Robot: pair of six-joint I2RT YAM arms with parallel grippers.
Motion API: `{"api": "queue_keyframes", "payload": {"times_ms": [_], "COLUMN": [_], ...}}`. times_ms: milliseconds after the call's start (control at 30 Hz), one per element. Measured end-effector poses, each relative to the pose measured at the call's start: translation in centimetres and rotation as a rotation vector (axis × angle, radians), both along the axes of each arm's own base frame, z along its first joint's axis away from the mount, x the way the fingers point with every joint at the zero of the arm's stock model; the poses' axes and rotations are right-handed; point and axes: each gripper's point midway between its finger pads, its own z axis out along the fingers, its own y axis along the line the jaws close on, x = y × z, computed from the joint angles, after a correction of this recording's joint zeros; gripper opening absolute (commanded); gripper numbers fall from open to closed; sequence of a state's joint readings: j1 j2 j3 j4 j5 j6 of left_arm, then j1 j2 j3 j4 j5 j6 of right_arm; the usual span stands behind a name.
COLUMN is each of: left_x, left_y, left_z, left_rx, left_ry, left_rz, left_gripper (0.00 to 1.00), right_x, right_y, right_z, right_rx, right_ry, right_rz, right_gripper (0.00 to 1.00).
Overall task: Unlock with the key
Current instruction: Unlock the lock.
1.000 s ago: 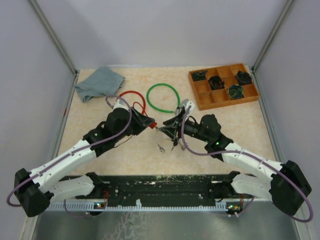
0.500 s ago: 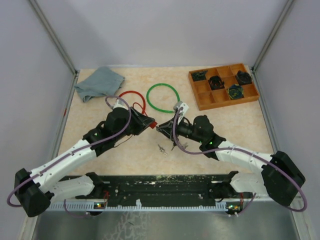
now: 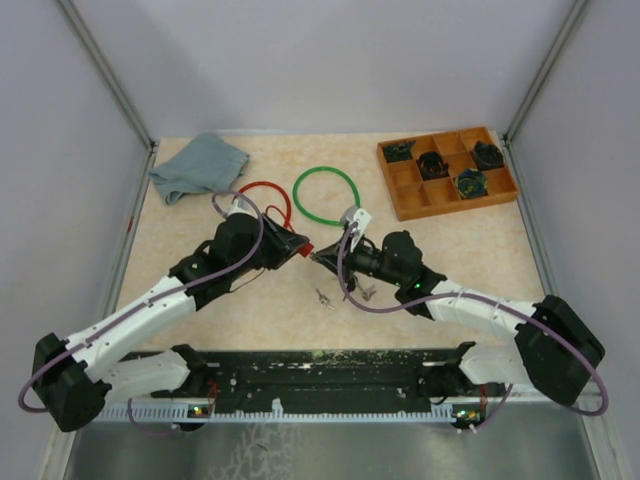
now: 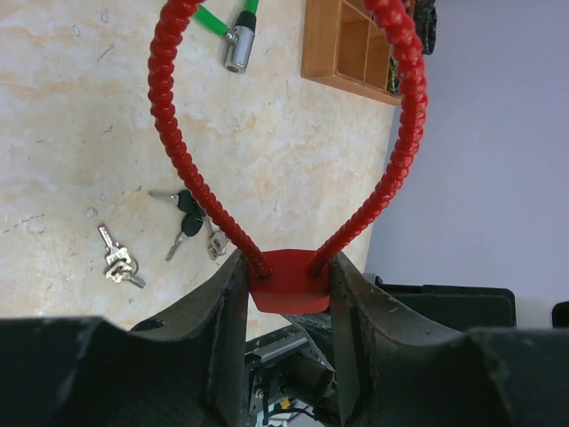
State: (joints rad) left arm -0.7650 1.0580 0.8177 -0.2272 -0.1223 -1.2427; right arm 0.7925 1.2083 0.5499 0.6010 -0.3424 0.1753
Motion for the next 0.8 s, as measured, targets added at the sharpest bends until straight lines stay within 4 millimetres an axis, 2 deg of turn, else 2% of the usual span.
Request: {"api": "queue_keyframes", "payload": {"times_ms": [600, 800], "left_x": [-0.1, 0.4], "left_y": [-0.7, -0.8], "left_z": [-1.2, -0.2], "left_rx": [0.057, 0.046], "left_ry": [-0.036, -0.094], "left_rz": [-0.022, -0.009], "left_gripper": [0.0, 0.0], "right_x": [1.0, 1.3], "right_y": [-0.1, -0.1], "right_z": [-1.3, -0.3], "right_rx": [-0.025, 0.085], "right_ry": [0.117, 0.226], "right_rz": [0.058, 0.072], "right_gripper": [0.0, 0.0]}}
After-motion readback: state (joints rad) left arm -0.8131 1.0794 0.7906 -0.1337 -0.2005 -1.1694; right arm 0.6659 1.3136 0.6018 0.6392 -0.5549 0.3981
